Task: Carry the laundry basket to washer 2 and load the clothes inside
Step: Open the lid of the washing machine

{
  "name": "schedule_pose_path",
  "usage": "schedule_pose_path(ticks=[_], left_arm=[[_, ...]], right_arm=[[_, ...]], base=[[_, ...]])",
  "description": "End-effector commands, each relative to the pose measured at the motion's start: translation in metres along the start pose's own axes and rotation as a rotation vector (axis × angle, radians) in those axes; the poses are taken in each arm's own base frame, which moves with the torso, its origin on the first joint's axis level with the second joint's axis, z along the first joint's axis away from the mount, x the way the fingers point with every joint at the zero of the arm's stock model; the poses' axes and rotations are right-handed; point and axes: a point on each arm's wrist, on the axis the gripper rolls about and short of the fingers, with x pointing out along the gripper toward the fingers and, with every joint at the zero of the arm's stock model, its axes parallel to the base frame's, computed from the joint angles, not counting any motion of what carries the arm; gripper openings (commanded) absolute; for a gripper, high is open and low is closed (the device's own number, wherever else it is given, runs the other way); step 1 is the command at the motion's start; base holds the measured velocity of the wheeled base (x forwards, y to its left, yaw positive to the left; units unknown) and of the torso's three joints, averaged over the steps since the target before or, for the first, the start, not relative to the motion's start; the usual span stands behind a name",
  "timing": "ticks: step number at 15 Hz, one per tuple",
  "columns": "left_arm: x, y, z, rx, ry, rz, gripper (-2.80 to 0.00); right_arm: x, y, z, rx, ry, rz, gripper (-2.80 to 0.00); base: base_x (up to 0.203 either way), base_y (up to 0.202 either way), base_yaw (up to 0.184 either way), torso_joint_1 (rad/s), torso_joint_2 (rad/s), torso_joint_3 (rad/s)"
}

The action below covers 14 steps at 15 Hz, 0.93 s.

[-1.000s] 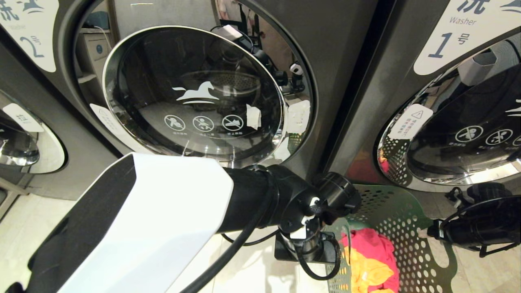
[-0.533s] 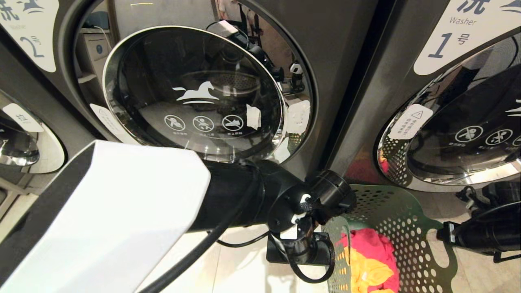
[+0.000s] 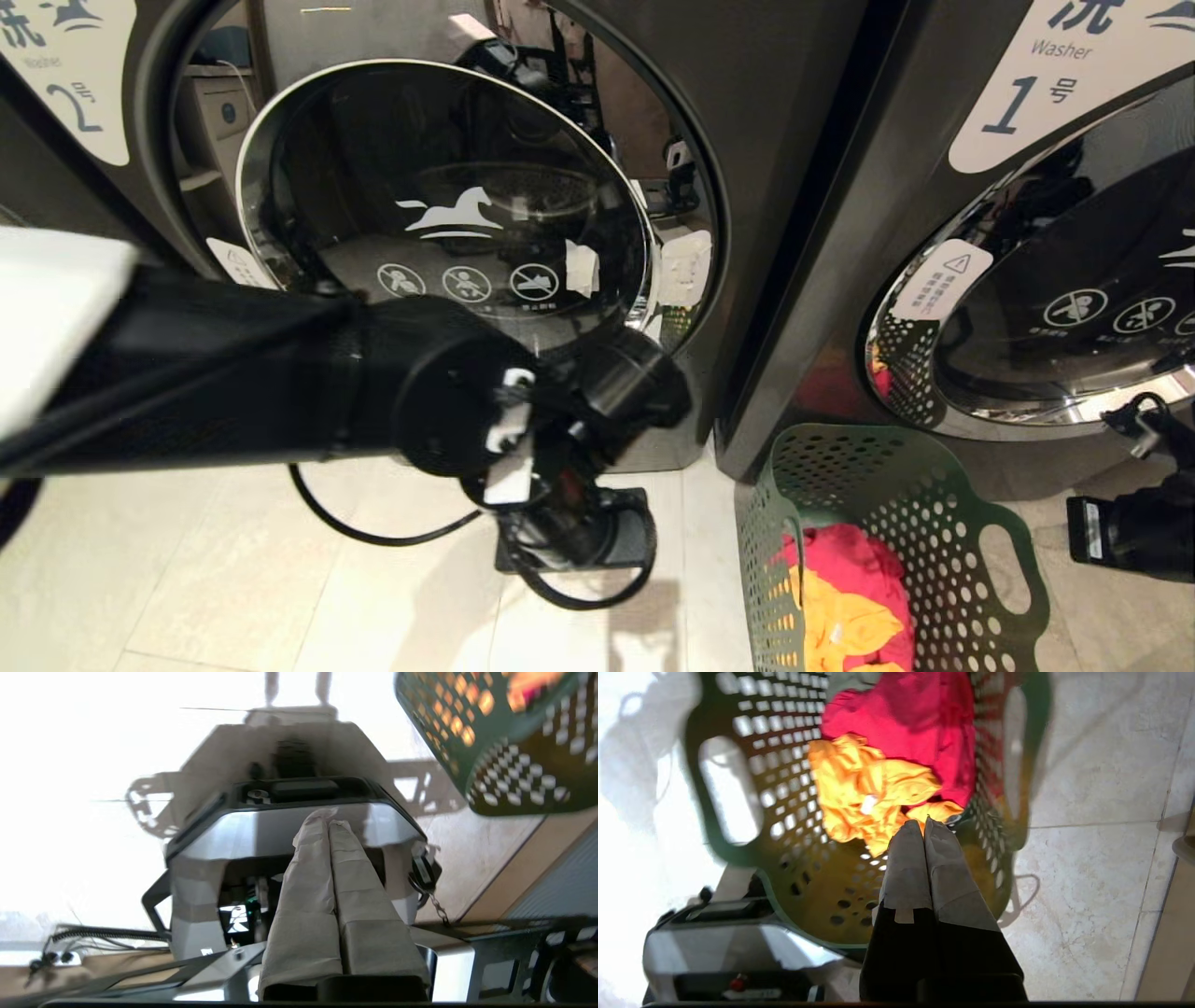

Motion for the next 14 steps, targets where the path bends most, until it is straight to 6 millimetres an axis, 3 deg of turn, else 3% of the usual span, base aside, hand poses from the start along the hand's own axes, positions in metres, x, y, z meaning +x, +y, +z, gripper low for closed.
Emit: schedule_pose_path(ticks=[1, 3, 4, 6, 8, 11, 14], left_arm=[[-0.051, 0.064, 0.011, -0.150, -0.096, 0.010, -2.80], [-0.076, 0.122, 0.012, -0.309, -0.166, 0.070, -2.80], [-0.090, 0.150, 0.004, -0.388, -0.201, 0.107, -2.80], [-0.109, 0.190, -0.022, -0.512, -0.267, 0.183, -2.80], [-0.118, 0.221, -0.060, -0.608, -0.313, 0.271, -2.80], [-0.116, 0.244, -0.136, -0.615, -0.405, 0.362, -2.80], [-0.085, 0.251, -0.206, -0.333, -0.413, 0.433, -2.80]], right_arm=[[-0.052, 0.025, -0.004, -0.077, -0.146, 0.037, -2.80], [-0.078, 0.035, -0.020, -0.113, -0.194, 0.029, -2.80], [-0.087, 0.037, -0.034, -0.122, -0.206, 0.020, -2.80], [-0.101, 0.038, -0.056, -0.133, -0.236, 0.007, -2.80], [-0.109, 0.039, -0.082, -0.169, -0.256, 0.030, -2.80], [-0.108, 0.037, -0.129, -0.249, -0.243, 0.091, -2.80], [-0.107, 0.029, -0.169, -0.402, -0.287, 0.061, -2.80]], base=[[0.000, 0.000, 0.000, 0.000, 0.00, 0.000], [0.000, 0.000, 0.000, 0.000, 0.00, 0.000], [0.000, 0.000, 0.000, 0.000, 0.00, 0.000], [0.000, 0.000, 0.000, 0.000, 0.00, 0.000], [0.000, 0.000, 0.000, 0.000, 0.00, 0.000], [0.000, 0.000, 0.000, 0.000, 0.00, 0.000], [0.000, 0.000, 0.000, 0.000, 0.00, 0.000]])
